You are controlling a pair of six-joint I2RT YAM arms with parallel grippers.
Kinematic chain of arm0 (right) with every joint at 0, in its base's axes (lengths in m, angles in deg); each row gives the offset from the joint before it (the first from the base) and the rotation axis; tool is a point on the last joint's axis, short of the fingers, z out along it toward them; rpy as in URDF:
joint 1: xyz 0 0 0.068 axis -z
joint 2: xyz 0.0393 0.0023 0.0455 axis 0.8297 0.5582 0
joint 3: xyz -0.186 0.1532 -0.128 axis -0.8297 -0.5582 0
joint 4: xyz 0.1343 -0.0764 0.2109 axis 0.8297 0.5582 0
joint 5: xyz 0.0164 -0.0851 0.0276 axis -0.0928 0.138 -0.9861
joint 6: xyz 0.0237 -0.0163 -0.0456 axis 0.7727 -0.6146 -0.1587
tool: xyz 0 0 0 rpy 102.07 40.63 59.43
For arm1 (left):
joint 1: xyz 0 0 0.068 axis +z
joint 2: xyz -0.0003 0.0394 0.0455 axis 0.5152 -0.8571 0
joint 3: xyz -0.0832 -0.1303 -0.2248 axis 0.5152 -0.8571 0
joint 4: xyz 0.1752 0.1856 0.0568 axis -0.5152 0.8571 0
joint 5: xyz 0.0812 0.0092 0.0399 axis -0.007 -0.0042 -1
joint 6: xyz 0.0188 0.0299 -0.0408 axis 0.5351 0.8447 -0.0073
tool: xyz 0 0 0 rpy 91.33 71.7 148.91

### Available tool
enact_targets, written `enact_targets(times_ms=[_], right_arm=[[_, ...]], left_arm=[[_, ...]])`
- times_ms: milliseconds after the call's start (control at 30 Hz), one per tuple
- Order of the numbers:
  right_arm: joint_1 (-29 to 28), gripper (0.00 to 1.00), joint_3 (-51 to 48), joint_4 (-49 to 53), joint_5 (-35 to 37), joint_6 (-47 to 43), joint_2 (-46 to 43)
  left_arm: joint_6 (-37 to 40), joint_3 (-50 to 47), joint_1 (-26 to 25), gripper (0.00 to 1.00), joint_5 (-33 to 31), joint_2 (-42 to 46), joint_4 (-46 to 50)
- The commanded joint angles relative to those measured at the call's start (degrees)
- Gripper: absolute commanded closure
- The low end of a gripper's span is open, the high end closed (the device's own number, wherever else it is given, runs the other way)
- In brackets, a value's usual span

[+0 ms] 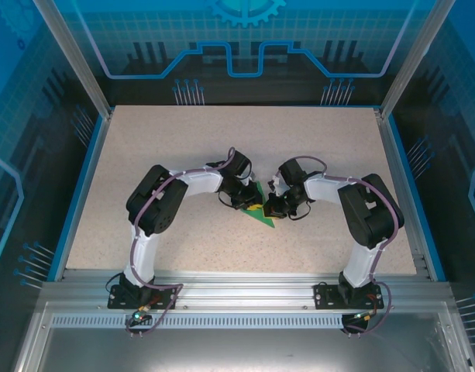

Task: Fold a paper plane with a square sheet of paper (fold left side to right side)
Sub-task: Fourth fold the wing at the center of the table.

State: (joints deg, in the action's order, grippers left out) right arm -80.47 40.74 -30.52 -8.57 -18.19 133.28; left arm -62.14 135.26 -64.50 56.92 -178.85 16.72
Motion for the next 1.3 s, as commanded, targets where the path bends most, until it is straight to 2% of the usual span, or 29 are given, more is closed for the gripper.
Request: enact_targets(times_ms=[0, 233, 533, 967, 1133, 1267], right_arm=[[-0.92, 0.94, -2.20, 9.01, 6.56, 0.23, 3.58], [-0.92, 0.94, -1.90, 11.11, 8.32, -0.21, 3.61], [-0.90, 0.94, -2.34, 11.25, 8.86, -0.08, 3.13], [-0.98, 0.94, -2.82, 9.64, 7.37, 0.10, 2.39], [-0.88, 0.92, -2.72, 6.17, 4.27, -0.46, -0.50], [-0.82, 0.89, -1.06, 5.21, 3.14, -1.86, -4.50]], left_arm=[[0.83, 1.71, -0.56, 0.85, -1.20, -2.14, 2.62], [3.91, 2.77, 0.37, 0.86, -4.91, -4.08, 6.28], [9.82, 5.08, 5.43, 0.87, -11.24, -3.00, 12.34], [12.80, 14.71, 13.76, 0.86, -12.61, -6.30, 15.02], [14.04, 12.25, 15.52, 0.79, -12.13, -1.06, 14.75], [13.98, 7.12, 15.94, 0.63, -11.71, 6.29, 12.75]])
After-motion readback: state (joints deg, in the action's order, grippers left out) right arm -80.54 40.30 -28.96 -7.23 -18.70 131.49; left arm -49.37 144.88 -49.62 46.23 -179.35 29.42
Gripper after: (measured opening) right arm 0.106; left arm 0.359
